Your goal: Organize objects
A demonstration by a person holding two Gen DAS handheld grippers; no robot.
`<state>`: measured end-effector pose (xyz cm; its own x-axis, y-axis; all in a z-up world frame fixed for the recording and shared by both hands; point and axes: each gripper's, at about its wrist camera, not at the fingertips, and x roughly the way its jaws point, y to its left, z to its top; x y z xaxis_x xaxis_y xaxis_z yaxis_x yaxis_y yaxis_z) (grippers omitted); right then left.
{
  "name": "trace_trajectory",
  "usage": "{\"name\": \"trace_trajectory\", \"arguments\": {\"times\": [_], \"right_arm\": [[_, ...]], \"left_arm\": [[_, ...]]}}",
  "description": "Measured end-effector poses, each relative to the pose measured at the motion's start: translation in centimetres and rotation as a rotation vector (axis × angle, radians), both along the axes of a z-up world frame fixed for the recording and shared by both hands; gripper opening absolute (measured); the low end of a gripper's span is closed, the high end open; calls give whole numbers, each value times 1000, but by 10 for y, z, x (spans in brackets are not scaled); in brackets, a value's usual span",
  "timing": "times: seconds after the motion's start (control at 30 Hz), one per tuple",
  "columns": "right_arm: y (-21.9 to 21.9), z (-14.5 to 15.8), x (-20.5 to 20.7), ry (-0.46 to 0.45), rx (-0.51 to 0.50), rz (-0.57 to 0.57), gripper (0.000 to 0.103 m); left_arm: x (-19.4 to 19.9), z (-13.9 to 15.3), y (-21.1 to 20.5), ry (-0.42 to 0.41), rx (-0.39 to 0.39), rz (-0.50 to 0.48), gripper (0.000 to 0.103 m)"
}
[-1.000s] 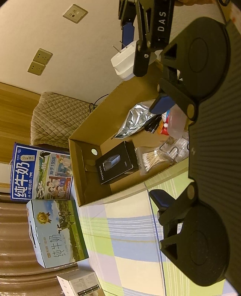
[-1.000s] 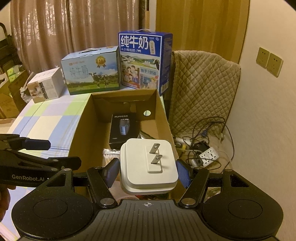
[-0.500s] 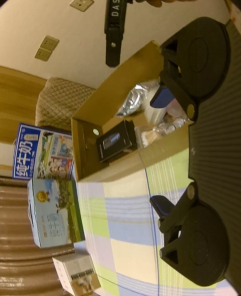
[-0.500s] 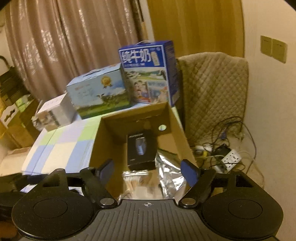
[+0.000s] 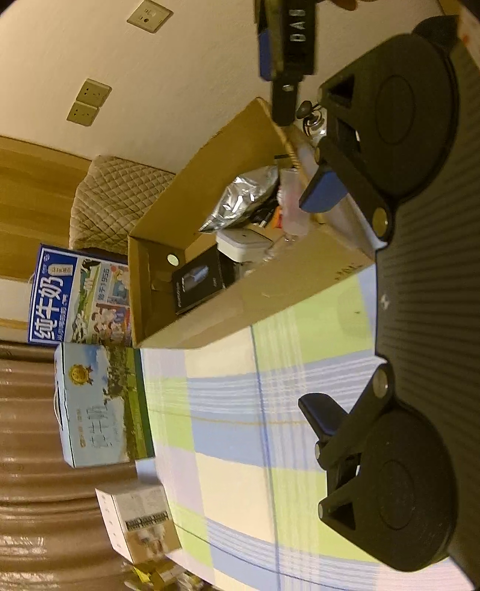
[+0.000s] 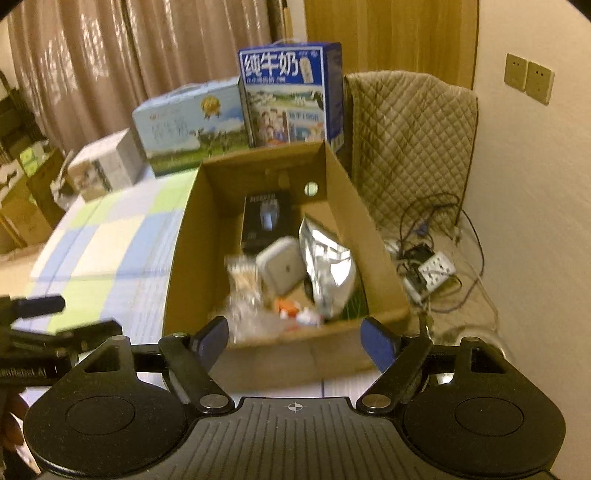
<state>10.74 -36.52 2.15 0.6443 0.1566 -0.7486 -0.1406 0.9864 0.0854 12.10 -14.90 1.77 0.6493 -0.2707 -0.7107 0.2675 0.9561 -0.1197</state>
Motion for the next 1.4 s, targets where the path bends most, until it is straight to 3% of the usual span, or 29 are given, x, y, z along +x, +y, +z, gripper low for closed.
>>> {"name": "trace_trajectory", "arguments": {"times": [0.67,1.4], "right_arm": [[9,-2,-88,31,15,-6,76],[12,-5,-91,42,11,-1,76]], "left_arm": [[-81,2,21,88,-15,62,102],[-87,-1,17,91,-14,56,102]]}}
